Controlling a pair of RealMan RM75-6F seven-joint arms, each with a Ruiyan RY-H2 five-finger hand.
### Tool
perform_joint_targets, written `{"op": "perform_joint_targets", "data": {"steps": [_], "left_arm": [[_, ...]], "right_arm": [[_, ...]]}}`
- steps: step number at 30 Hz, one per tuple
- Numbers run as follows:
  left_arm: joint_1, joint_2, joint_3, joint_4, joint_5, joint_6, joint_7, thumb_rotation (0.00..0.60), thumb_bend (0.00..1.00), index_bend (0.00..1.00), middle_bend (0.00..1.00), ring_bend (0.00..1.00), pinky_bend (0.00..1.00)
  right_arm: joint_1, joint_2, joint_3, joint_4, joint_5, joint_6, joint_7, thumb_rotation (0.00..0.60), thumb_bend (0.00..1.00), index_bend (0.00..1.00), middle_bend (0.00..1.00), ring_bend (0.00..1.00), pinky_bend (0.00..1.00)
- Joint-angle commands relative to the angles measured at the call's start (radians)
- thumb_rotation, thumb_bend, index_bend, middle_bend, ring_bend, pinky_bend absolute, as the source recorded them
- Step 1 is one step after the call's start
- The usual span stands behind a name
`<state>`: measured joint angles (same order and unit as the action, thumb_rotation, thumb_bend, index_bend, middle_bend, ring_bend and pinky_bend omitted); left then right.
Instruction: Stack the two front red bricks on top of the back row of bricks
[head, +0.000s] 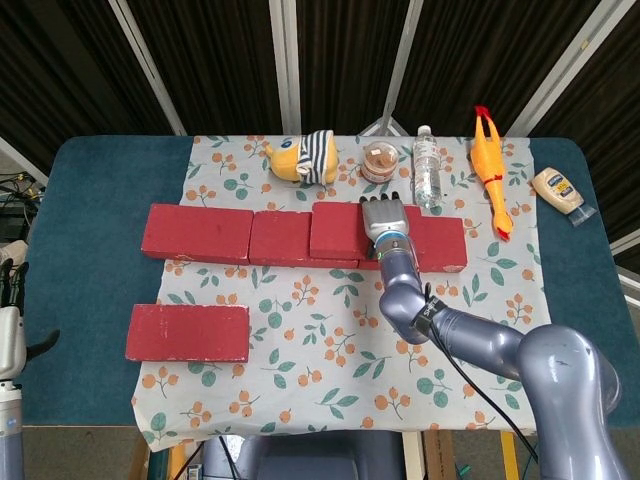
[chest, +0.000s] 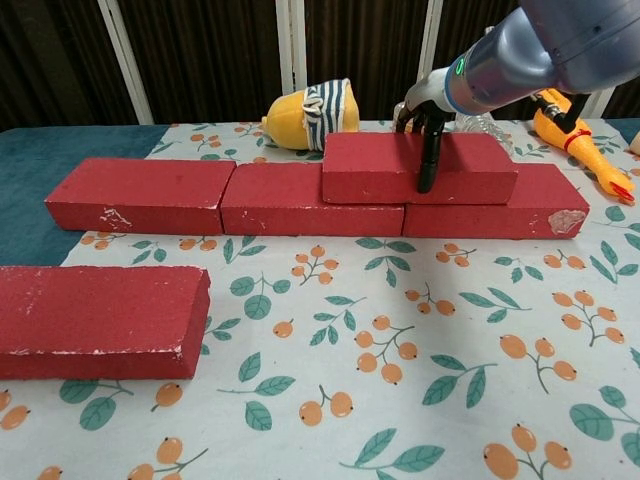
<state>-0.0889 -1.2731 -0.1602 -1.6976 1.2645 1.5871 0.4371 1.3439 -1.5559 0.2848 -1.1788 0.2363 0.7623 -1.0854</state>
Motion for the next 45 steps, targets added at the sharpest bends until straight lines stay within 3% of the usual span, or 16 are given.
{"op": "perform_joint_targets", "data": {"steps": [1,16,28,35,38,41,45], "left_arm": [[0.000,-0.001,0.000,0.000,0.000,0.000,0.001,0.600,0.00,0.00,0.00,0.00,0.16],[-0.001,-0.002,0.000,0.000,-0.003,0.001,0.004,0.600,0.00,0.00,0.00,0.00,0.16],[0.001,0.000,0.000,-0.002,-0.002,0.006,0.002,0.600,0.00,0.00,0.00,0.00,0.16],[0.000,0.001,0.000,0.001,-0.002,0.005,-0.002,0.600,0.00,0.00,0.00,0.00,0.16],[-0.002,0.001,0.006,0.000,0.007,-0.002,-0.002,0.600,0.00,0.00,0.00,0.00,0.16],[-0.001,0.006,0.011,-0.003,0.016,-0.003,-0.012,0.600,0.00,0.00,0.00,0.00,0.16],[0.002,0.012,0.015,-0.006,0.027,0.000,-0.031,0.600,0.00,0.00,0.00,0.00,0.16]], "right_arm": [[-0.001,0.005,-0.001,-0.008,0.004,-0.003,0.005,0.600,0.11,0.17,0.18,0.04,0.00],[0.005,0.019,-0.014,-0.017,0.030,-0.029,0.023,0.600,0.11,0.00,0.02,0.00,0.00],[0.013,0.054,-0.019,-0.060,0.047,-0.037,0.040,0.600,0.11,0.00,0.00,0.00,0.00],[0.009,0.129,-0.007,-0.168,0.033,-0.019,0.066,0.600,0.11,0.00,0.00,0.00,0.00],[-0.068,0.223,0.052,-0.303,-0.087,-0.042,0.192,0.600,0.11,0.00,0.00,0.00,0.00],[-0.210,0.306,0.095,-0.455,-0.349,-0.001,0.352,0.600,0.11,0.00,0.00,0.00,0.00],[-0.422,0.400,0.075,-0.622,-0.683,0.118,0.530,0.600,0.11,0.00,0.00,0.00,0.00]]}}
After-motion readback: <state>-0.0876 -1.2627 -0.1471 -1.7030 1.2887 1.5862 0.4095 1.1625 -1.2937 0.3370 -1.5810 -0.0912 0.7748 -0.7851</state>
